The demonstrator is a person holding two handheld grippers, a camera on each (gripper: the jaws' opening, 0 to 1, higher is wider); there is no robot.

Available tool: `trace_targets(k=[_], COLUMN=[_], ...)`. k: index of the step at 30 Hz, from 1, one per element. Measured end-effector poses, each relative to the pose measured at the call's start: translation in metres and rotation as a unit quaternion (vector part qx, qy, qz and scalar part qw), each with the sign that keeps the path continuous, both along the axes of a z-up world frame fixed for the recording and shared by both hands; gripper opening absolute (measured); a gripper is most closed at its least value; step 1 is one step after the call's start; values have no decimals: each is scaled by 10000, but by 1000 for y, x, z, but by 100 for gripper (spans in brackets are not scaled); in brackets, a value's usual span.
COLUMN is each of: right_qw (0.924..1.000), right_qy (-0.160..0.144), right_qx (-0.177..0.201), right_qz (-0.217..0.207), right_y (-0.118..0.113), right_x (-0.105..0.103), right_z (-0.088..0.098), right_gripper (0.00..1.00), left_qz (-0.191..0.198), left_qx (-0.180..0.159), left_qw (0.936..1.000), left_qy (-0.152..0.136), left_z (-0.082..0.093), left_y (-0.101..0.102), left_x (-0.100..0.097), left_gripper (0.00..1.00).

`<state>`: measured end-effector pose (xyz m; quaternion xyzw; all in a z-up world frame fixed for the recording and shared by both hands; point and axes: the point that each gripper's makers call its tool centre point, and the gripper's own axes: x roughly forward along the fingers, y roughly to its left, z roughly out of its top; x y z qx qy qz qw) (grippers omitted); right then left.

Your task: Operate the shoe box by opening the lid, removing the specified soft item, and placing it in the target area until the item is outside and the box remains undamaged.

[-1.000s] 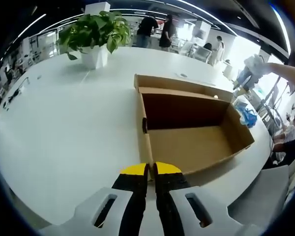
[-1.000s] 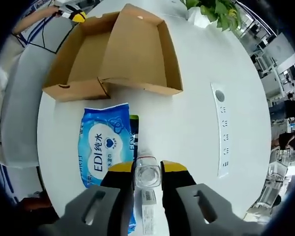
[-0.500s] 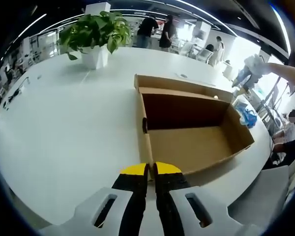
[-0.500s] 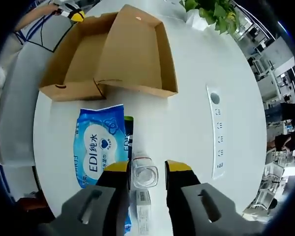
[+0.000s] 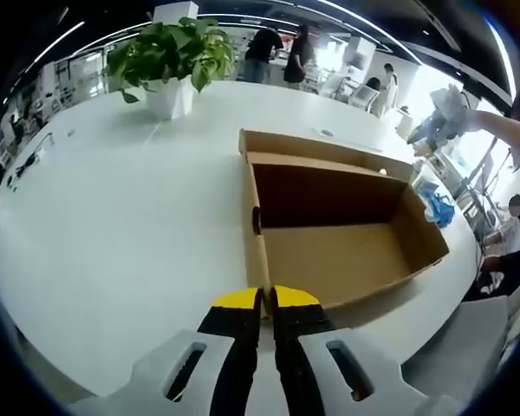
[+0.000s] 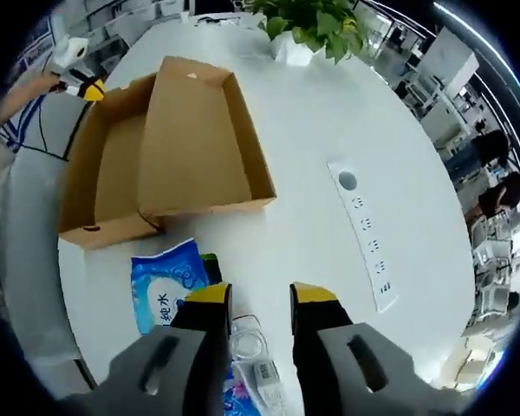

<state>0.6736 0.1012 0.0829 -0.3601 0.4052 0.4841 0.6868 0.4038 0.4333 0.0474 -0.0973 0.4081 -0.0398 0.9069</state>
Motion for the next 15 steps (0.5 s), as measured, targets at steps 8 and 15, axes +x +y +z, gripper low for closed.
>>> trace_targets(k=[8, 15], right_qw=[9950, 9847], right_qy=[259, 491], right_qx=[405, 641], right_qz=[-875, -1541], right_y=[26, 46], right_x=[3, 4], right_z=[-7, -18], right_gripper=[24, 26], left_qz=[40, 41], left_qx=[-56, -60], left_qw=[10000, 10000], left_qy=[-1, -7], left_z=[0, -1], left_y=[0, 1], left_x=[0, 0], left_gripper=[2, 2])
